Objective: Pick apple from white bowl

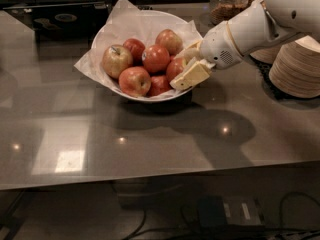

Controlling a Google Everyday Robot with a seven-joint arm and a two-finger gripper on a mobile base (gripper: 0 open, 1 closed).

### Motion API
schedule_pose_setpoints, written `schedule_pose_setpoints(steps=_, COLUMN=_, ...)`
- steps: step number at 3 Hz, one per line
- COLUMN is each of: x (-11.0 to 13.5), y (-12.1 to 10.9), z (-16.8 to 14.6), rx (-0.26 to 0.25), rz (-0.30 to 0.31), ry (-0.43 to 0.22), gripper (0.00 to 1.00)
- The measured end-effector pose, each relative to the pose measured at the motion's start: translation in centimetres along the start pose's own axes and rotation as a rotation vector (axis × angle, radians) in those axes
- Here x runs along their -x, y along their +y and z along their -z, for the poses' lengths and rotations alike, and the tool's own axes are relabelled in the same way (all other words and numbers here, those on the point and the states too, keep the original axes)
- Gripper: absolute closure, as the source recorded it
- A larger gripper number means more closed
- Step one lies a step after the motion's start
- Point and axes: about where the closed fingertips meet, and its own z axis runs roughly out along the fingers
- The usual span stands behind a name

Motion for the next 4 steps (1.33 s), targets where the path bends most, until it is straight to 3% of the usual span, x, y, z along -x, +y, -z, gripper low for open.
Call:
schedule_pose_setpoints(steps=1, x=0.0, y=0.0, z=0.0, rx=0.0, rz=0.0, ry=0.0, gripper=1.0)
schedule_pose_setpoints(steps=2, x=0.0, y=0.0, z=-0.1, rx=0.003, rz=0.0, ry=-0.003, gripper=1.0)
schedule_pose_setpoints(steps=4, x=2.2, y=-0.8, z=1.6, rx=0.042, rz=-0.008, ry=-0.182, gripper=1.0)
